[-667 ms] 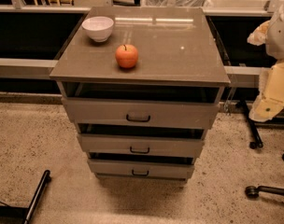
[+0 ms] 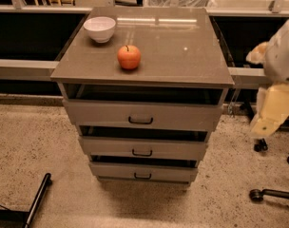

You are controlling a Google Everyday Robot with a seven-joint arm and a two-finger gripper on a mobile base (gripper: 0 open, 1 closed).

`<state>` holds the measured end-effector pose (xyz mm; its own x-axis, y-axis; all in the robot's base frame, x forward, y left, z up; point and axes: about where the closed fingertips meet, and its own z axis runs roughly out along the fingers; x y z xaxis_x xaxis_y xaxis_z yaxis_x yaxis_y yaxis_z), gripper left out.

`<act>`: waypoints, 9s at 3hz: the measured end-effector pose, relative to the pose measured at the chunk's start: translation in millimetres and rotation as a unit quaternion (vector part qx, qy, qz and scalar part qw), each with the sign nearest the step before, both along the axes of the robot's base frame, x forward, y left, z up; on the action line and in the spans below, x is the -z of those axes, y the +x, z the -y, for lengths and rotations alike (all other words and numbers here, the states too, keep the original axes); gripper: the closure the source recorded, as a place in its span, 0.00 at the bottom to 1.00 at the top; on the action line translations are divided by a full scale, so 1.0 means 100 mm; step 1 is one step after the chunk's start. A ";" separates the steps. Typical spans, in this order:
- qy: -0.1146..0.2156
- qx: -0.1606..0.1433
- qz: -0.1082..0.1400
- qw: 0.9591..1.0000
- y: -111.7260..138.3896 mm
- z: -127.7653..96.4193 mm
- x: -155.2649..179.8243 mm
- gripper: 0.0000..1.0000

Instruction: Open top drawer

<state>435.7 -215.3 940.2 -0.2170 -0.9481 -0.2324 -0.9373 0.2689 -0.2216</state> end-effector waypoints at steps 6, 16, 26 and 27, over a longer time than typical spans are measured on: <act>0.045 -0.163 0.072 0.983 -0.02 -0.32 2.08 0.00; -0.008 -0.132 0.046 0.990 1.77 -0.06 3.01 0.62; 0.019 -0.165 -0.064 0.984 1.05 -0.16 2.38 0.22; -0.003 -0.158 -0.063 0.985 1.16 -0.14 2.41 0.01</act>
Offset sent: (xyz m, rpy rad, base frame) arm -0.0322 0.0317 -0.1180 0.2216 0.0909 0.2699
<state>551.9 -201.2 699.5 0.0629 -0.9741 -0.2171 -0.9942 -0.0422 -0.0986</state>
